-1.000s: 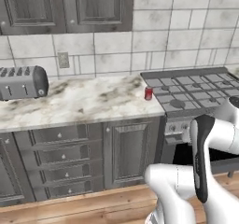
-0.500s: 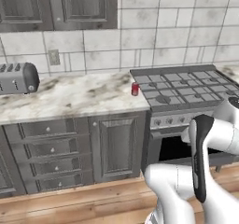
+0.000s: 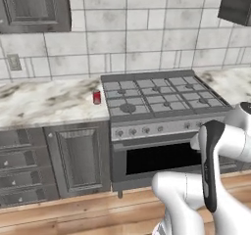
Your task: Four empty soda cans are scattered around the kitchen. Gather all the cans and cluster them next to the stove for recycling.
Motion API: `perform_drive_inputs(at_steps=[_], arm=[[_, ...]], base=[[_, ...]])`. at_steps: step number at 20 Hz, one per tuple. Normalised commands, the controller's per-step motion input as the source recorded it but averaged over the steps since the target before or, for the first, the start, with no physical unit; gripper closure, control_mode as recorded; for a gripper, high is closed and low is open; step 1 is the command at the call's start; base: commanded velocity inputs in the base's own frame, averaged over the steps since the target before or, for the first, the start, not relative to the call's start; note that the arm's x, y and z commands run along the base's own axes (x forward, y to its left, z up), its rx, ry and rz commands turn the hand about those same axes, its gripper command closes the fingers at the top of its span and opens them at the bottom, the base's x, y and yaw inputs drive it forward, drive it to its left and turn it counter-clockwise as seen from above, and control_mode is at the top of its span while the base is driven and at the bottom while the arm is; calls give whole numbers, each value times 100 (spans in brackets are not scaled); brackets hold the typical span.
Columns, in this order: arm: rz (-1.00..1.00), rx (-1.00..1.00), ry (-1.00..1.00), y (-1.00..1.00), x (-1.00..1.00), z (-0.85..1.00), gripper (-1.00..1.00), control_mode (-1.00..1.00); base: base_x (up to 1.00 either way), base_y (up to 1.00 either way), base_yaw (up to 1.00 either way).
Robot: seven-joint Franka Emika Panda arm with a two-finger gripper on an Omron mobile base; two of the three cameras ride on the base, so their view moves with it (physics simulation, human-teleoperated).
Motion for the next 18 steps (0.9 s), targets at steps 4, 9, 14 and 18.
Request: perform_drive_inputs(at_steps=[4,9,14,18], arm=[[0,0,0,0,0,0,-100,100],[0,0,0,0,0,0,-100,100],[0,0,0,0,0,0,-100,100],[0,0,0,0,0,0,-100,100]], base=[[-14,-88,0],[-14,-84,-3],[-18,-74,-11],[-21,-64,-21]])
